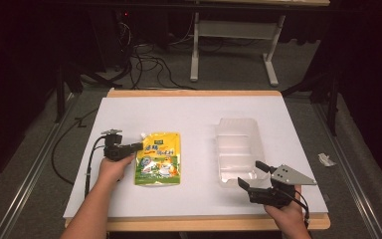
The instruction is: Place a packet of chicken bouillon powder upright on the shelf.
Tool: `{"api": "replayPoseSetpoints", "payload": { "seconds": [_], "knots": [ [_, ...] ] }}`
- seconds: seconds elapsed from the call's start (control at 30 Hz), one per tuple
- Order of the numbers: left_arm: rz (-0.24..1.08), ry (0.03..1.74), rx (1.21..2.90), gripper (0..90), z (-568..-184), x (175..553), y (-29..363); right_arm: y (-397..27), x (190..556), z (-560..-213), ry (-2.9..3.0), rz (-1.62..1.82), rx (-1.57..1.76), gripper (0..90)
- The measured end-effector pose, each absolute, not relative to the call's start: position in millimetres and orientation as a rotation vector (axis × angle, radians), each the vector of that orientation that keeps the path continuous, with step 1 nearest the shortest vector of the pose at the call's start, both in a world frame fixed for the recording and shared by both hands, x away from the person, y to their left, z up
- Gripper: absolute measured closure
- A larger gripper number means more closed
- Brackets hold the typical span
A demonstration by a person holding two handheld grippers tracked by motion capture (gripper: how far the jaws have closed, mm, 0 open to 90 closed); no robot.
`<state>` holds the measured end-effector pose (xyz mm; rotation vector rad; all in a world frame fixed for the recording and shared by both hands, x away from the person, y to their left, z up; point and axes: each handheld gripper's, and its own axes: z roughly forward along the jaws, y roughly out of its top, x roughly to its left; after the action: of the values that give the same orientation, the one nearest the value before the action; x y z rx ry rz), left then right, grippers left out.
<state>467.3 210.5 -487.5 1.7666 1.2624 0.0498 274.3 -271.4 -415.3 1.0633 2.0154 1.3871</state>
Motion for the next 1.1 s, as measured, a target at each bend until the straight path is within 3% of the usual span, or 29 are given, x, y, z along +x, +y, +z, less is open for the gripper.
{"api": "replayPoseSetpoints", "payload": {
  "seconds": [0.4,1.1],
  "knots": [
    [0.085,1.135,1.698,90.0,-471,455,213,-273,275,-416,2.015,1.392,1.065,15.9],
    [0.184,0.766,1.573,90.0,-413,382,216,-276,273,-411,2.003,1.409,1.054,15.4]
  ]
}}
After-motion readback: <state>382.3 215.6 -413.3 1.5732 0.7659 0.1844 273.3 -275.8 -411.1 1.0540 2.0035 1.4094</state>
